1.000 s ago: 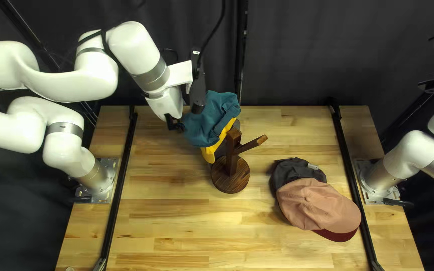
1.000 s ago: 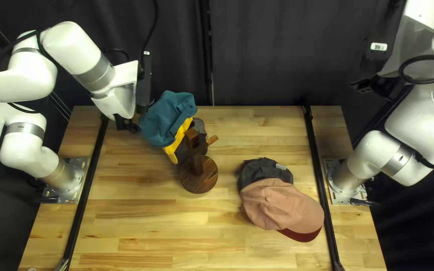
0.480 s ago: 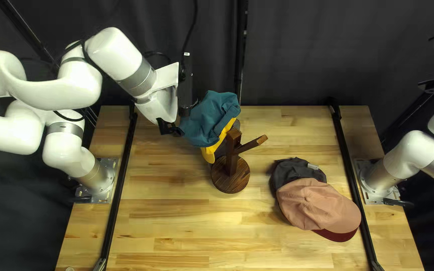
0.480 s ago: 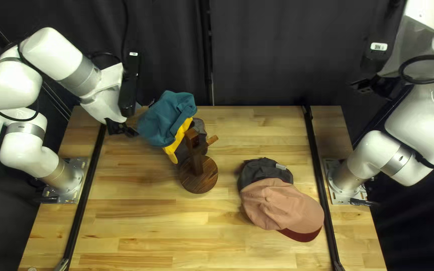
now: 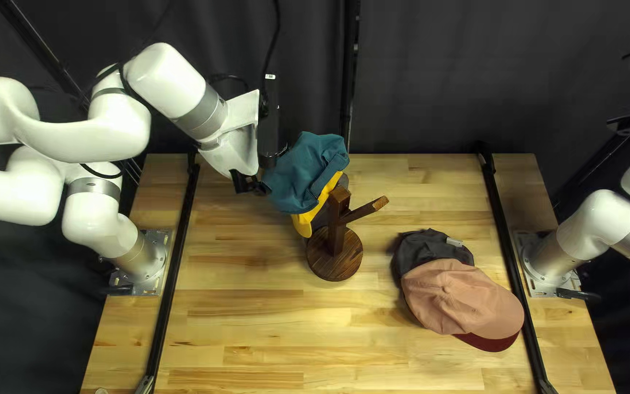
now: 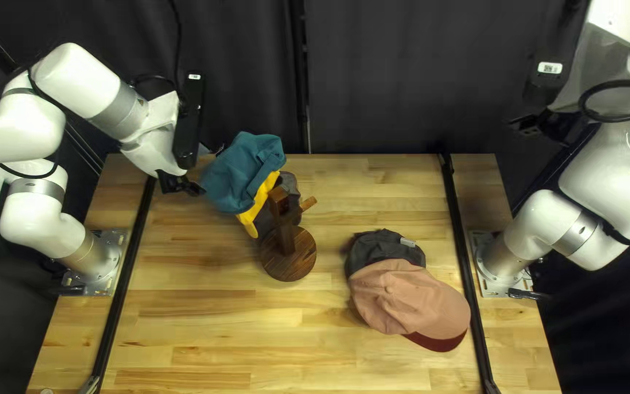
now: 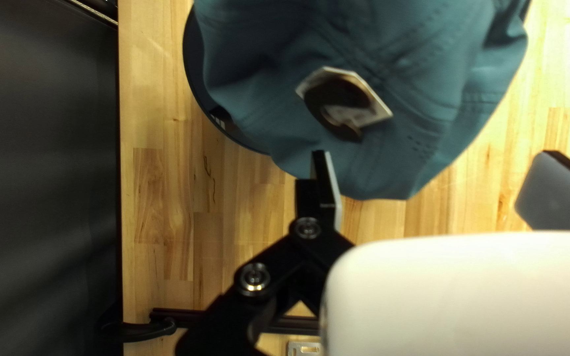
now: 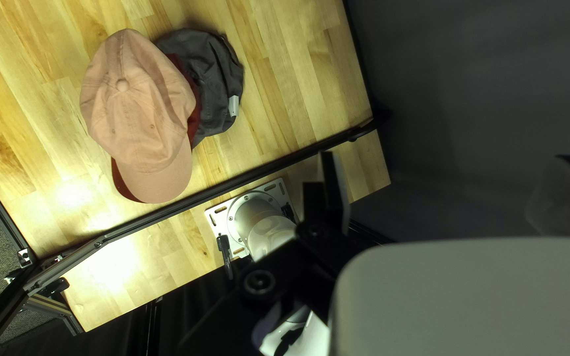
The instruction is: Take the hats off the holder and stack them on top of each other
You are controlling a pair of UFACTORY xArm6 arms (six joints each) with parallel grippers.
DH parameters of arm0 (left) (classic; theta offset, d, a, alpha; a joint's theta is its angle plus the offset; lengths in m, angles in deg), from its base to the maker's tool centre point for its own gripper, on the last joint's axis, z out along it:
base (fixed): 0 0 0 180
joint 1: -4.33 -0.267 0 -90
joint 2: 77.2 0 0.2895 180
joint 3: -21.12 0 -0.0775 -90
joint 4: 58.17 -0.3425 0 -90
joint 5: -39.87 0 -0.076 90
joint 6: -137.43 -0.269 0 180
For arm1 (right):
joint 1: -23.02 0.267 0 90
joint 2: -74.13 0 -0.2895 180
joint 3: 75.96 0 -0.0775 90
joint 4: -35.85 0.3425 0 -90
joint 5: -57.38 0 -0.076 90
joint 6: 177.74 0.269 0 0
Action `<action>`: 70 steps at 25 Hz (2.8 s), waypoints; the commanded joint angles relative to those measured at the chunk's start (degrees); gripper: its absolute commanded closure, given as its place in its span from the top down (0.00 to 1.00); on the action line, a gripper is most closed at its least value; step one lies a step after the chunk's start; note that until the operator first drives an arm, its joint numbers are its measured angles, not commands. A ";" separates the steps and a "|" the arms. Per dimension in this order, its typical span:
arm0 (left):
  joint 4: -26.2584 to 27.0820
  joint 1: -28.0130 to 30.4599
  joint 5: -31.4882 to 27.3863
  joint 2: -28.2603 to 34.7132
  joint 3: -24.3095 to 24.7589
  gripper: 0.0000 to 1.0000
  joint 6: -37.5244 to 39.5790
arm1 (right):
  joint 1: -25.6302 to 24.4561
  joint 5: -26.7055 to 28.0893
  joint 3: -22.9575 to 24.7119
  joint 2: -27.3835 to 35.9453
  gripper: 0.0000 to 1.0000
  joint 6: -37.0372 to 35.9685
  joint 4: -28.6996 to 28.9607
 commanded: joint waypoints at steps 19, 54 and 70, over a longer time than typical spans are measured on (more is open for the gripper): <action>-2.19 0.85 -3.63 -4.71 -4.91 0.00 3.02 | 0.00 0.00 0.00 0.00 1.00 0.00 0.00; -10.22 1.70 -27.86 -2.81 -26.85 0.00 2.78 | 0.00 0.00 0.00 0.00 1.00 0.00 0.00; -17.36 16.22 -34.09 15.36 -14.10 0.00 19.31 | 0.00 0.00 0.00 0.00 1.00 0.00 0.00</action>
